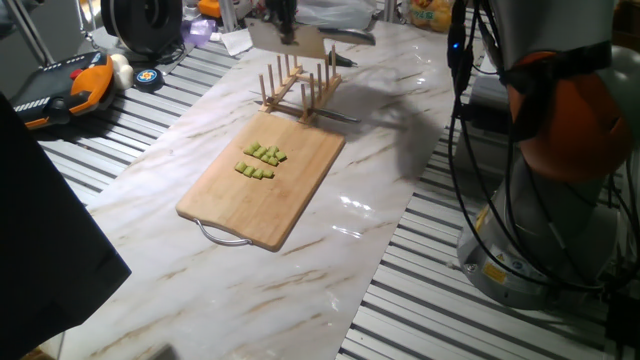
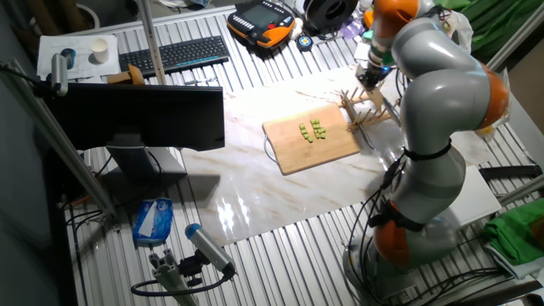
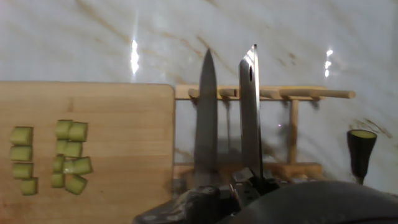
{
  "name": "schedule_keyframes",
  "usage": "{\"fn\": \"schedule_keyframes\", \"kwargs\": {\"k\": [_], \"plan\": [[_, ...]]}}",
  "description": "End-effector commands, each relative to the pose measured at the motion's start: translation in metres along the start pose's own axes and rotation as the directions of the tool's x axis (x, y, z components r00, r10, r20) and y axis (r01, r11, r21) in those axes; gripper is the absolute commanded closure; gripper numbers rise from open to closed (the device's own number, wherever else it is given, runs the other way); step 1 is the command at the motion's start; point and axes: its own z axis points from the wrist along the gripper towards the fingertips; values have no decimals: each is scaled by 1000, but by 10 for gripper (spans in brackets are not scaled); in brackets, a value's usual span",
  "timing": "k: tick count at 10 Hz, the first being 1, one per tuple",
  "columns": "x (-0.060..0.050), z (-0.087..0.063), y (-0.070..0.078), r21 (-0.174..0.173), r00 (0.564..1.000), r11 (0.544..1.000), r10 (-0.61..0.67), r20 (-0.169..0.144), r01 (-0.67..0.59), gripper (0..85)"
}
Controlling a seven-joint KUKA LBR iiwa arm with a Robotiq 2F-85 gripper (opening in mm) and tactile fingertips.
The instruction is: Cut the cucumber into segments
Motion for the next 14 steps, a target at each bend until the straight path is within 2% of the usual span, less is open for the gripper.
{"fn": "schedule_keyframes", "kwargs": {"k": [1, 2, 3, 4, 6, 10, 14], "plan": [[5, 9, -30, 0, 1000, 1000, 0, 3, 0, 843], [8, 21, -35, 0, 1000, 1000, 8, 11, -8, 843], [8, 25, -34, 2, 1000, 1000, 14, 11, -14, 843], [7, 26, -34, 0, 1000, 1000, 15, 8, -15, 843], [5, 28, -24, 11, 999, 1000, 28, 20, -28, 843], [2, 37, -5, 0, 999, 999, 37, 20, -37, 843], [-6, 52, -7, -14, 999, 999, 41, 20, -41, 843]]}}
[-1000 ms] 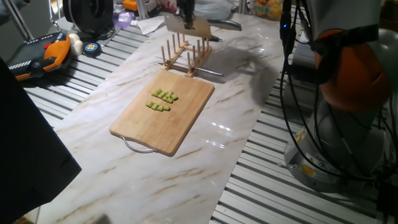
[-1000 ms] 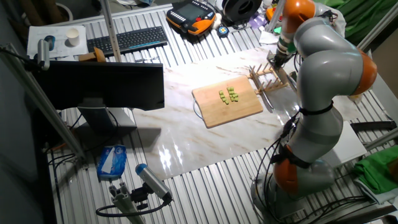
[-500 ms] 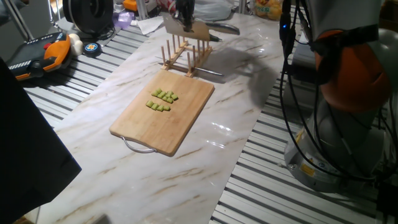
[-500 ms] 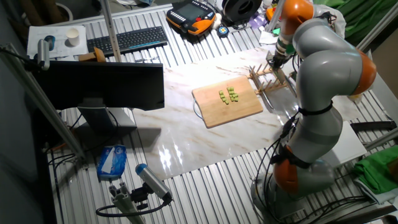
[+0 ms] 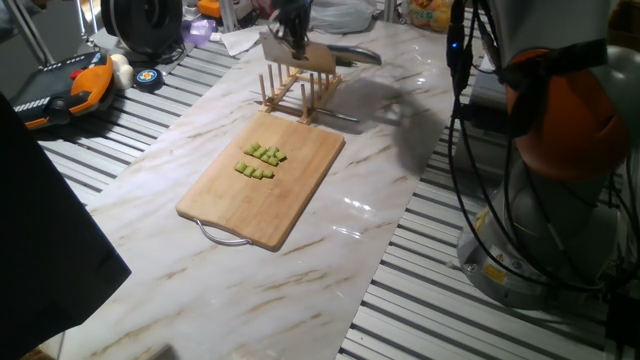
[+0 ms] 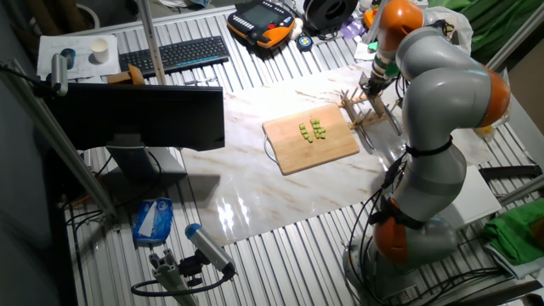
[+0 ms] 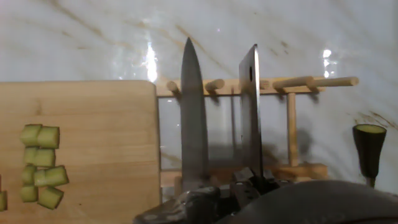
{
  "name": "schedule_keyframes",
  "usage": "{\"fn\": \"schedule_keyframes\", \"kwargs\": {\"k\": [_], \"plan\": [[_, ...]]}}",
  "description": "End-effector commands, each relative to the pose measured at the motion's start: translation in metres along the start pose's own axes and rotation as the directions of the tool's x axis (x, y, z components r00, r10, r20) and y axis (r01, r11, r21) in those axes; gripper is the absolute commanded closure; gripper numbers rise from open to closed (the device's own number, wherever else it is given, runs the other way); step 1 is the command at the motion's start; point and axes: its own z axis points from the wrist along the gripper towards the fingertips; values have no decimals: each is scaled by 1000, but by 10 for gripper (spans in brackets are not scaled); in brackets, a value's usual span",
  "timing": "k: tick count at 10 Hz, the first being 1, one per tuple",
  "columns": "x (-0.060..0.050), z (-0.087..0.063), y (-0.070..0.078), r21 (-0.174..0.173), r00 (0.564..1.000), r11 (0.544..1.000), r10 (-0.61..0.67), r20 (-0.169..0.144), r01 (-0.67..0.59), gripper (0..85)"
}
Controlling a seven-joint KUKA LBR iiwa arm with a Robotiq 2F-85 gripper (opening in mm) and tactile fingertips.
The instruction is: Cut the cucumber into segments
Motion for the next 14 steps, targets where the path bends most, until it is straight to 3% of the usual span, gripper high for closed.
{"fn": "schedule_keyframes", "kwargs": {"k": [1, 8, 14], "plan": [[-3, 6, 0, -1, 1000, 1000, 0, 2, 0, 843], [-32, 46, 2, -22, 1000, 1000, -2, 13, 2, 843], [-25, 65, 16, 0, 1000, 1000, 21, 17, -21, 843]]}}
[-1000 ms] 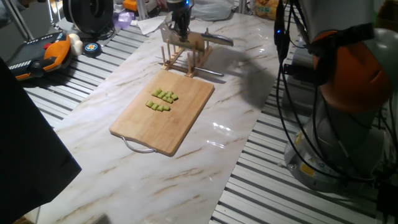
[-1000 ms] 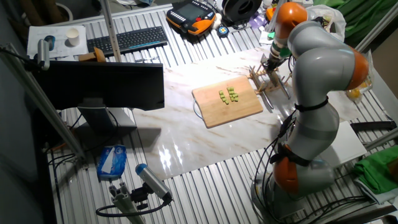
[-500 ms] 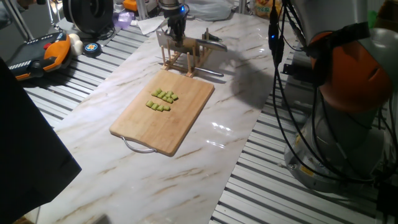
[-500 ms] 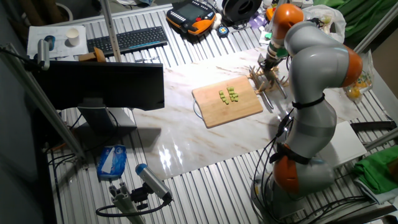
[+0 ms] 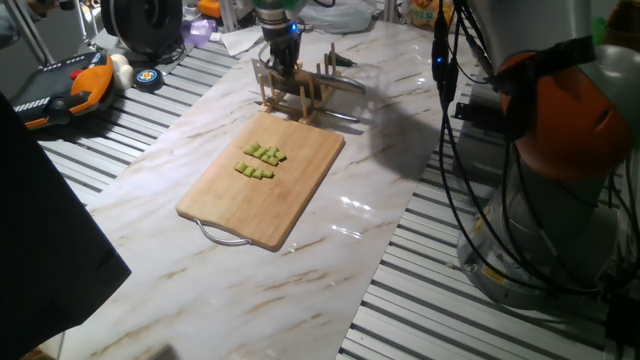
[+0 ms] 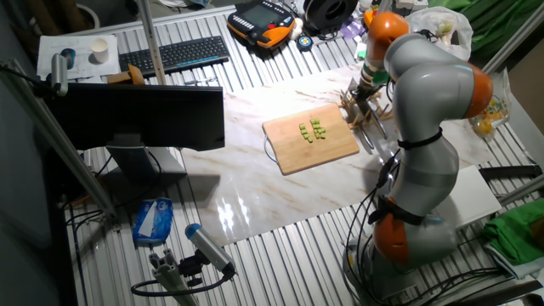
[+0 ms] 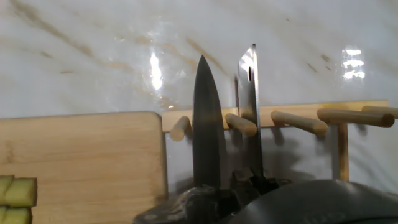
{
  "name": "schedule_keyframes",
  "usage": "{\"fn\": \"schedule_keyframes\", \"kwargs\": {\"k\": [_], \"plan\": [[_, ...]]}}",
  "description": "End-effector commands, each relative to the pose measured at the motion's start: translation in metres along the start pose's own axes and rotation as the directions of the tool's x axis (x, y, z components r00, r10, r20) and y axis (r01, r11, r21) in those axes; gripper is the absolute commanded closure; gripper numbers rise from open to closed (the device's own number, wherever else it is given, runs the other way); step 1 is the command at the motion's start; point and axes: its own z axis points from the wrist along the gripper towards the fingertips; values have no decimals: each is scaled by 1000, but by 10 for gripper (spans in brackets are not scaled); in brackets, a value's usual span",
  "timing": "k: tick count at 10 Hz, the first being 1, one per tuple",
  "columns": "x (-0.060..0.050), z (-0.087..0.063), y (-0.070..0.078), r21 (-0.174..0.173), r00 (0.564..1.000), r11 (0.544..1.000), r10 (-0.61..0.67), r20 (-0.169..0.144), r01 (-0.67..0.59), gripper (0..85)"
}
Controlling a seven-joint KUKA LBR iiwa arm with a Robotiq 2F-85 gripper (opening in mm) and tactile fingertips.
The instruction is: Cut the cucumber into segments
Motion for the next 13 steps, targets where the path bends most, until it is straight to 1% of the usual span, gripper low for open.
{"fn": "schedule_keyframes", "kwargs": {"k": [1, 2, 3, 4, 5, 6, 7, 8, 9, 11, 12, 13], "plan": [[0, 1, 0, -1, 1000, 1000, 1, 0, -1, 820], [0, 1, -1, -3, 1000, 1000, 6, 3, -6, 693], [0, 2, -1, 2, 1000, 1000, 9, 4, -9, 653], [0, 2, 0, 0, 1000, 1000, 10, 6, -10, 543], [0, 2, 0, 0, 1000, 1000, 13, 7, -13, 473], [1, 0, -1, 2, 1000, 1000, 17, 10, -17, 383], [2, -4, -3, 8, 1000, 1000, 16, 12, -17, 327], [3, -11, -8, 11, 1000, 1000, 15, 14, -15, 300], [3, -20, -14, 6, 1000, 1000, 12, 8, -12, 293], [1, -45, -23, 10, 1000, 1000, 10, -5, -10, 290], [0, -56, -21, 10, 1000, 1000, 13, -6, -13, 290], [-2, -65, -12, 7, 1000, 1000, 21, -8, -21, 290]]}}
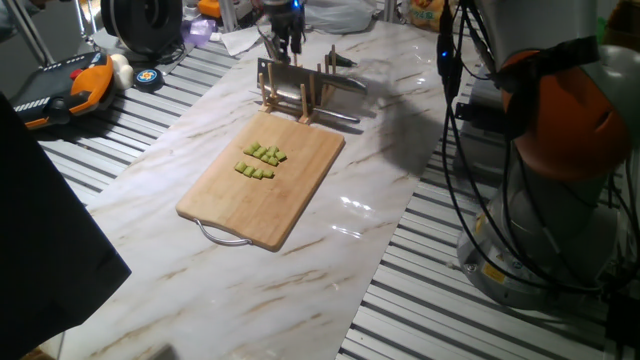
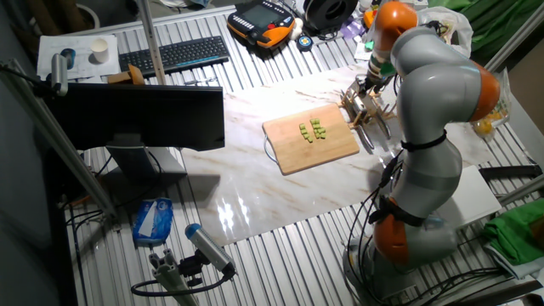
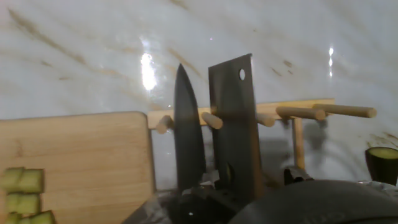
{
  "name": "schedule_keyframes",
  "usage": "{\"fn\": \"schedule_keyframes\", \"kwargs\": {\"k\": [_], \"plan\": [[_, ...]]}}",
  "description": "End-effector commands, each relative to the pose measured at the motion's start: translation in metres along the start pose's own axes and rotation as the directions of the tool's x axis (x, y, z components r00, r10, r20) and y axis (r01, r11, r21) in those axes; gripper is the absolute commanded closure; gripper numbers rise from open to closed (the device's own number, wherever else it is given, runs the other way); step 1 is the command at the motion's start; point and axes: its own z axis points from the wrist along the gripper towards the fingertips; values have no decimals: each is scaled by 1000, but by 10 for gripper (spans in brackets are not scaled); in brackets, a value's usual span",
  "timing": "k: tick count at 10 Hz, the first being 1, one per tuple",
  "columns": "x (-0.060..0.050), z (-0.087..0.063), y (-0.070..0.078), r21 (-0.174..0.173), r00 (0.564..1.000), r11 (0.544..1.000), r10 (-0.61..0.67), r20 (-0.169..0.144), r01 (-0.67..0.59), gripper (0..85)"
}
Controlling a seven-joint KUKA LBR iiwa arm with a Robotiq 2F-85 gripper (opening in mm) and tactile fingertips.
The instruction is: Cut the cucumber into segments
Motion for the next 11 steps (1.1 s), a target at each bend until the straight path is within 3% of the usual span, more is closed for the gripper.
{"fn": "schedule_keyframes", "kwargs": {"k": [1, 5, 11], "plan": [[0, -12, 9, -10, 1000, 1000, 4, -5, -4, 290], [5, -51, 60, -8, 999, 999, 31, -16, -32, 293], [37, -65, 156, -20, 998, 998, 63, -12, -64, 297]]}}
